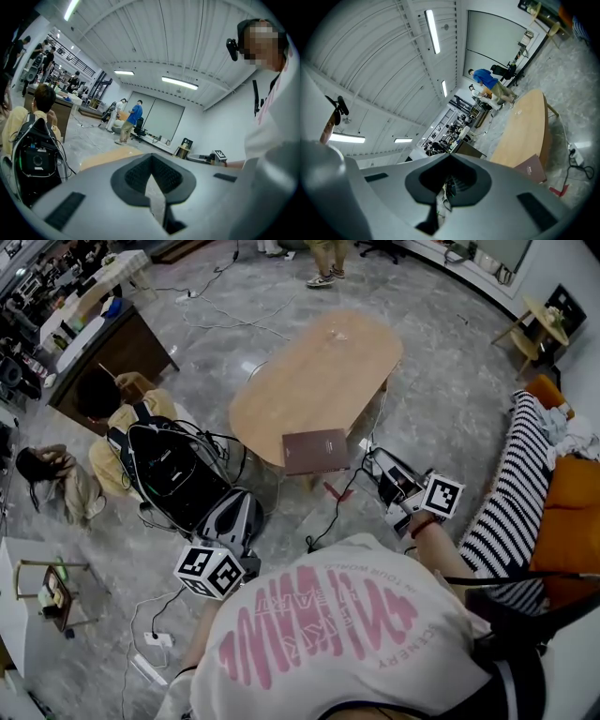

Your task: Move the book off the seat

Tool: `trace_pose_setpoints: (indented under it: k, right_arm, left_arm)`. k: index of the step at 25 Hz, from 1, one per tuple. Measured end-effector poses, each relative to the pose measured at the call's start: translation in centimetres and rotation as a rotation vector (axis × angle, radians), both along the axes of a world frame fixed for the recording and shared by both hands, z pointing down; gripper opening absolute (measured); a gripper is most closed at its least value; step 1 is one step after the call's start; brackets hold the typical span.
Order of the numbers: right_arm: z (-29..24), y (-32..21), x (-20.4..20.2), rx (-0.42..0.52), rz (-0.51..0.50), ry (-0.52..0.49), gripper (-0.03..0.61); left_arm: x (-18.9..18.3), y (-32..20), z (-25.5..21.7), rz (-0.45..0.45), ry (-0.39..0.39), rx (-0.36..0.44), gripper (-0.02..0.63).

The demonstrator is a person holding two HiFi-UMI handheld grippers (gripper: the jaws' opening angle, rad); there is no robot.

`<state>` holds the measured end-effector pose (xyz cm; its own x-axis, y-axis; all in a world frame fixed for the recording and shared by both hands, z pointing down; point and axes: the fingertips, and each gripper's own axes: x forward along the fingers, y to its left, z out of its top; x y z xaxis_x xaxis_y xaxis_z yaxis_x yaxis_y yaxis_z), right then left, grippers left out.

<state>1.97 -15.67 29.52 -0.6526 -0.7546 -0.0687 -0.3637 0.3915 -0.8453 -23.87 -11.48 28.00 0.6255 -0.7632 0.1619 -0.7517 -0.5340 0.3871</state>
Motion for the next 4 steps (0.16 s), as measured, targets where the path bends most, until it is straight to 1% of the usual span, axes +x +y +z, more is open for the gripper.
trace_pose_setpoints:
  k: [4]
  right_arm:
    - [0.35,-0.19,-0.71,-0.006,-0.005,-0.002,0.011]
  left_arm:
    - [-0.59,0.08,0.48,-0.004,0.000,-0.005,0.008]
